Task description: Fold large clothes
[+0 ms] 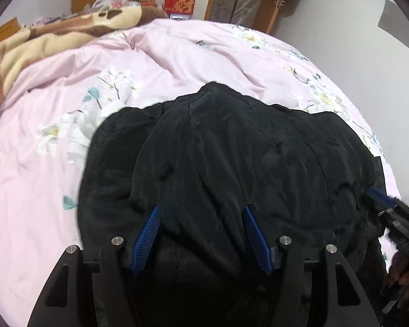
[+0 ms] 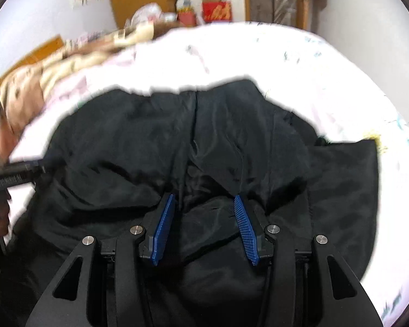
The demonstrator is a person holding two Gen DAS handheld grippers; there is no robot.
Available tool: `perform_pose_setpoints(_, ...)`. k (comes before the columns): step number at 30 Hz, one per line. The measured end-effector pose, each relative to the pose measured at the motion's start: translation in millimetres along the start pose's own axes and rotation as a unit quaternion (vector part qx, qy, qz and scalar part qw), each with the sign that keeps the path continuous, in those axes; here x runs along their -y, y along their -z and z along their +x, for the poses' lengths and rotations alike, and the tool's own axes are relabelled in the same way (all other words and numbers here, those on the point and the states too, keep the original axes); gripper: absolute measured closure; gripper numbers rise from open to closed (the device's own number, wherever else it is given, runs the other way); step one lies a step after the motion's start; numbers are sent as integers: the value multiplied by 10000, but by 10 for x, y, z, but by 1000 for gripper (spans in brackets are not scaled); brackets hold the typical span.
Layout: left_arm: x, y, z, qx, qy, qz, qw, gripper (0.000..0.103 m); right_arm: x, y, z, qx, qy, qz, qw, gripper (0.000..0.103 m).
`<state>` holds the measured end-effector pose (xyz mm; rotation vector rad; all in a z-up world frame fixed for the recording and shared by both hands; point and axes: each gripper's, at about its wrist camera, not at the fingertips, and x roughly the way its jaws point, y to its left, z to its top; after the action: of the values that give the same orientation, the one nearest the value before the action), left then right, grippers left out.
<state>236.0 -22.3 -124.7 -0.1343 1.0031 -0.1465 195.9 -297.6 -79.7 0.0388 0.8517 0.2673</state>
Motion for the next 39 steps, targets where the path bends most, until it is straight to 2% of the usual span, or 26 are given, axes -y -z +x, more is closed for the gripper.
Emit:
perform_pose_setpoints(1, 8, 24, -29, -34, -79, 50, 10000, 40, -53, 13, -63, 68, -80, -30, 9999, 56)
perform_pose_setpoints(4, -40, 103, -146, -296, -17, -122, 9995, 40, -275, 104, 21, -608, 129, -518, 9967, 55)
perform_pose_setpoints(6, -105, 185, -360, -226, 145, -143, 9995, 40, -340, 149, -178, -412, 17, -528, 9978, 55)
perform_pose_setpoints(8, -146, 286, -570, -122, 34, 56, 9999, 40, -339, 198, -423, -191, -118, -368, 9991, 55)
perform_pose_setpoints(13, -297, 612, -1029, 0, -295, 299, 9991, 40, -377, 392, -989, 147, -59, -212, 9996, 55)
perform_pose_setpoints(22, -362, 1128, -1750, 357, -582, 298, 9972, 39, -589, 685, -1706, 355, 95, -232, 9991, 55)
perform_pose_setpoints(25, -307, 1308, -1957, 492, -804, 384, 9948, 39, -621, 864, -1944, 399, 99, -135, 9991, 55)
perform_pose_setpoints(33, -176, 1717, -2484, 840, -817, 522, 9917, 38, -686, 1256, -2441, 488, 248, -26, 9985, 55)
perform_pose_setpoints(39, -145, 1920, -2633, 967, -807, 594, 9903, 34, -615, 1555, -2652, 491, 509, 46, 9975, 54)
